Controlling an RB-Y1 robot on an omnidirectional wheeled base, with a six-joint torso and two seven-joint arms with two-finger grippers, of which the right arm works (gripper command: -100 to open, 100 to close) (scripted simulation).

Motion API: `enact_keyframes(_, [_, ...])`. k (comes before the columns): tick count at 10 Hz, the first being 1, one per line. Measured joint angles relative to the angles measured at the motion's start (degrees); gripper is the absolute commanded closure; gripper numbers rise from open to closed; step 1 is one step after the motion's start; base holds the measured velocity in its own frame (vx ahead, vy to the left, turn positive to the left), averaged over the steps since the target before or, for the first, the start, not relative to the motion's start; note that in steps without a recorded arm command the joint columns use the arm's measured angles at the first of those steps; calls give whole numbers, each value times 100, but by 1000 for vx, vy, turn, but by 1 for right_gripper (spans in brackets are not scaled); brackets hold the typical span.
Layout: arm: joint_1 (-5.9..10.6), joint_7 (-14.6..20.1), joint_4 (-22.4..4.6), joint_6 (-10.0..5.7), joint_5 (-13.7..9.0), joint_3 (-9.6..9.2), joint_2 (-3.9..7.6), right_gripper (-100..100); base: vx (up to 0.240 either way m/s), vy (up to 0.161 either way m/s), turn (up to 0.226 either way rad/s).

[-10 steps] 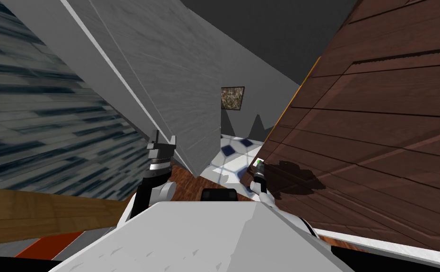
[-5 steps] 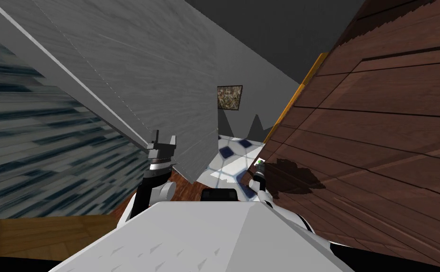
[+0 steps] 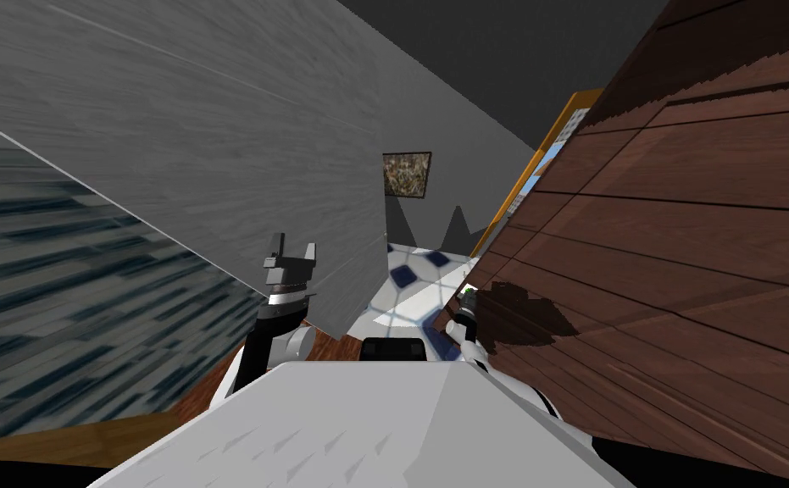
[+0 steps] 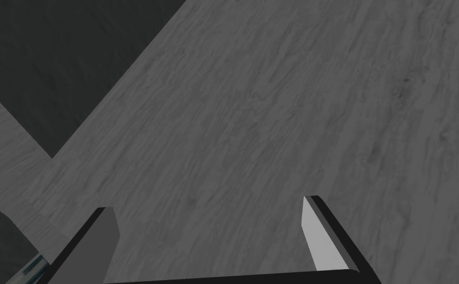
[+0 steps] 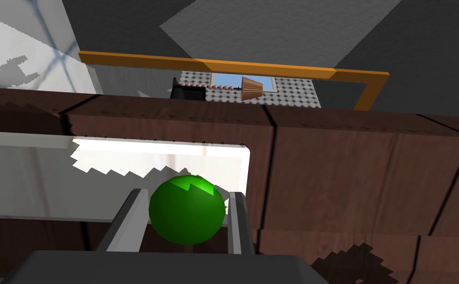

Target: Push the door open

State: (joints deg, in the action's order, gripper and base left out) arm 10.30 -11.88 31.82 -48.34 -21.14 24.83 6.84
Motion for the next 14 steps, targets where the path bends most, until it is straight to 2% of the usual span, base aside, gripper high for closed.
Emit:
enact_keyframes(1, [34, 18, -56, -43, 3, -3, 23, 100, 131, -26, -73])
enact_keyframes(2, [128, -2, -278, -138, -30, 47, 11, 100, 195, -9, -69])
enact_keyframes(3, [165, -49, -389, -184, -67, 107, -3, 100, 116, -14, -27])
enact_keyframes(4, [218, -62, -488, -234, -88, 142, 30, 100, 36, -24, -4])
enact_keyframes(7, [151, -116, -246, -149, -96, 164, 5, 100, 28, -7, -10])
enact_keyframes(9, [104, -258, -156, -76, -158, 264, -107, 100, 167, -7, -69])
enact_keyframes(10, [140, -275, -258, -104, -187, 309, -81, 100, 170, -26, -66])
enact_keyframes(13, [125, -372, -164, -100, -254, 415, -111, 100, 115, -37, -27])
enact_keyframes(14, [167, -398, -281, -151, -292, 466, -92, 100, 161, -56, -33])
